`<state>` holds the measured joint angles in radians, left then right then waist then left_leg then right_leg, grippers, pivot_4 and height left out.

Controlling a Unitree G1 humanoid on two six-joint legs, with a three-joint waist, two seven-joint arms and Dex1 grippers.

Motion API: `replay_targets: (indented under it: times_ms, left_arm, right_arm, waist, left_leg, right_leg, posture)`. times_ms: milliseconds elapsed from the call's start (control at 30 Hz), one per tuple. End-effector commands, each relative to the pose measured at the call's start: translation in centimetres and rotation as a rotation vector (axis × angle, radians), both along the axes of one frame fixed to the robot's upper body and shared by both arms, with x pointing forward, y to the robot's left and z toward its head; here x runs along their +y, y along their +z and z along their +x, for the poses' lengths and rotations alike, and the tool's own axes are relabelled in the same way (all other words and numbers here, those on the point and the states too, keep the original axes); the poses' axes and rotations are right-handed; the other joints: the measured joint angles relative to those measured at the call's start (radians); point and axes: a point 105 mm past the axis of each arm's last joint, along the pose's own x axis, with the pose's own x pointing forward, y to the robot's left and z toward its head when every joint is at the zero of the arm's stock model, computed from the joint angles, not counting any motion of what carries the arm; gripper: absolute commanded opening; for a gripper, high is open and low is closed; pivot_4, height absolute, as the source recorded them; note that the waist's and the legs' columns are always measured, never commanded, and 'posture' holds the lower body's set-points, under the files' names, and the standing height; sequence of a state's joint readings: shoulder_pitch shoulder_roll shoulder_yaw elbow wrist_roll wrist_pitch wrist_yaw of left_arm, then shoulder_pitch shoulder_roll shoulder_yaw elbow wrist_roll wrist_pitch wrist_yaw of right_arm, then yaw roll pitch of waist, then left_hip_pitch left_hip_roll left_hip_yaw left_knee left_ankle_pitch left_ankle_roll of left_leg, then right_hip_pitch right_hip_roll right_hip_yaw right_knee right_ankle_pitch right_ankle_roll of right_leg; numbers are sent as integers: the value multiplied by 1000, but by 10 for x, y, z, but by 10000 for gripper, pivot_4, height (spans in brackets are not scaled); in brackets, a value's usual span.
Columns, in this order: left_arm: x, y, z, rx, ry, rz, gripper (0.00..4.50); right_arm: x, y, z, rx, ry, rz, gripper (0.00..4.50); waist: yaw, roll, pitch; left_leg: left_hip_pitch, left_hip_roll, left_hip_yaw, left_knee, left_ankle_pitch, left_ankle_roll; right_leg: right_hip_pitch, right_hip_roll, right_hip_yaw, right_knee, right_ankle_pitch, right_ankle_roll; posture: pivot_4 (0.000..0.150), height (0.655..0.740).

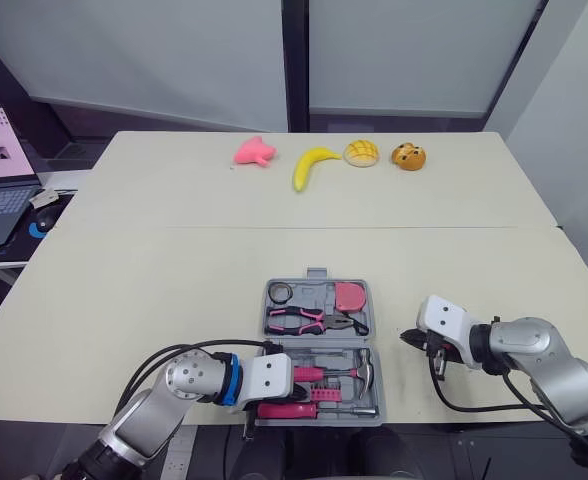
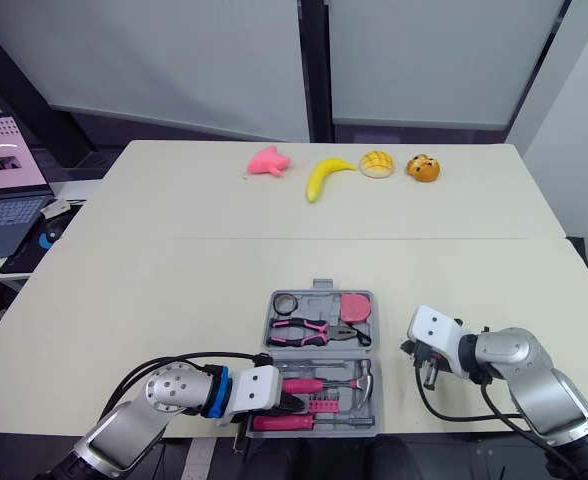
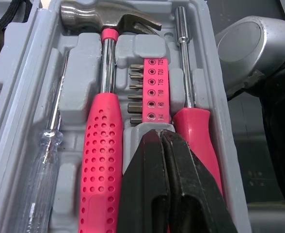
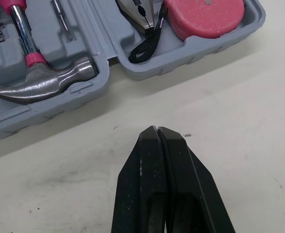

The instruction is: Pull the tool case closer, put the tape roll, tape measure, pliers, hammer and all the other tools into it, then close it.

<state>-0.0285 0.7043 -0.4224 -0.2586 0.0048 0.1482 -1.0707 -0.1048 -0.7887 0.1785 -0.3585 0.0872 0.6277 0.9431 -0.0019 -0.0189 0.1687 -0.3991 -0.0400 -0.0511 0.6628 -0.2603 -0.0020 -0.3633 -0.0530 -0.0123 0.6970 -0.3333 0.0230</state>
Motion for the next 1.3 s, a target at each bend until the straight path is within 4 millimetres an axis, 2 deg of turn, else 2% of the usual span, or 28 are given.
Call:
replay_targets:
  times_ms: [33, 67, 167, 400, 500, 600, 767, 900, 1133, 1300]
  left_arm:
    - [8, -12, -3, 29, 16, 55, 500]
    - [9, -12, -3, 29, 15, 59, 0]
    - [11, -14, -3, 33, 5, 69, 0]
    - [13, -16, -3, 34, -1, 79, 0]
    - [14, -18, -3, 33, -7, 91, 0]
    - [14, -19, -3, 33, -12, 93, 0]
    - [13, -20, -5, 37, -22, 96, 0]
    - [15, -23, -5, 38, -41, 124, 0]
    - [23, -32, -9, 54, -65, 176, 0]
    - [27, -36, -13, 64, -83, 207, 0]
  right_arm:
    - [5, 22, 12, 90, -84, 152, 0]
    - [7, 26, 20, 134, -125, 199, 4269]
    - [10, 33, 36, 245, -204, 266, 10250]
    - [21, 29, 63, 358, -321, 332, 26240]
    - [29, 25, 72, 377, -372, 366, 34296]
    - [37, 15, 75, 383, -419, 375, 44467]
    - [50, 1, 76, 380, -458, 368, 44467]
    - [69, -5, 73, 432, -422, 392, 44467]
    - [94, 6, 68, 583, -292, 548, 44467]
    - [104, 19, 65, 552, -139, 601, 44467]
  waist:
    - [0, 0, 0]
    - [-1, 0, 0]
    - [-4, 1, -1]
    - [-2, 2, -1]
    - [-3, 2, -2]
    - [-4, 3, -2]
    - [-4, 4, -3]
    - [-6, 6, -4]
    - [-17, 6, -8]
    - [-30, 8, -8]
  left_leg:
    - [0, 0, 0, 0, 0, 0]
    - [0, 0, 0, 0, 0, 0]
    - [1, 0, 0, 0, 0, 0]
    - [0, 0, 0, 0, 0, 0]
    - [0, 0, 0, 0, 0, 0]
    - [0, 0, 0, 0, 0, 0]
    - [0, 0, 0, 0, 0, 0]
    - [0, 0, 0, 0, 0, 0]
    - [1, 0, 0, -1, 0, 0]
    - [1, 0, 0, -2, 0, 0]
  right_leg:
    - [0, 0, 0, 0, 0, 0]
    - [0, 0, 0, 0, 0, 0]
    - [0, 0, 0, 0, 0, 0]
    - [0, 0, 0, 0, 0, 0]
    - [-1, 0, 0, 0, 0, 0]
    - [-1, 0, 0, 0, 0, 0]
    - [-1, 0, 1, 0, 0, 0]
    - [-1, 0, 1, 1, 0, 0]
    - [-1, 0, 1, 1, 0, 0]
    - [-1, 0, 1, 1, 0, 0]
  posture:
    - [1500, 7193]
    - [1500, 7193]
    - [1500, 7193]
    - [1500, 7193]
    - [1500, 7193]
    - [1500, 7193]
    - [1500, 7193]
    - [1500, 7193]
    - [1500, 7193]
    - [1500, 7193]
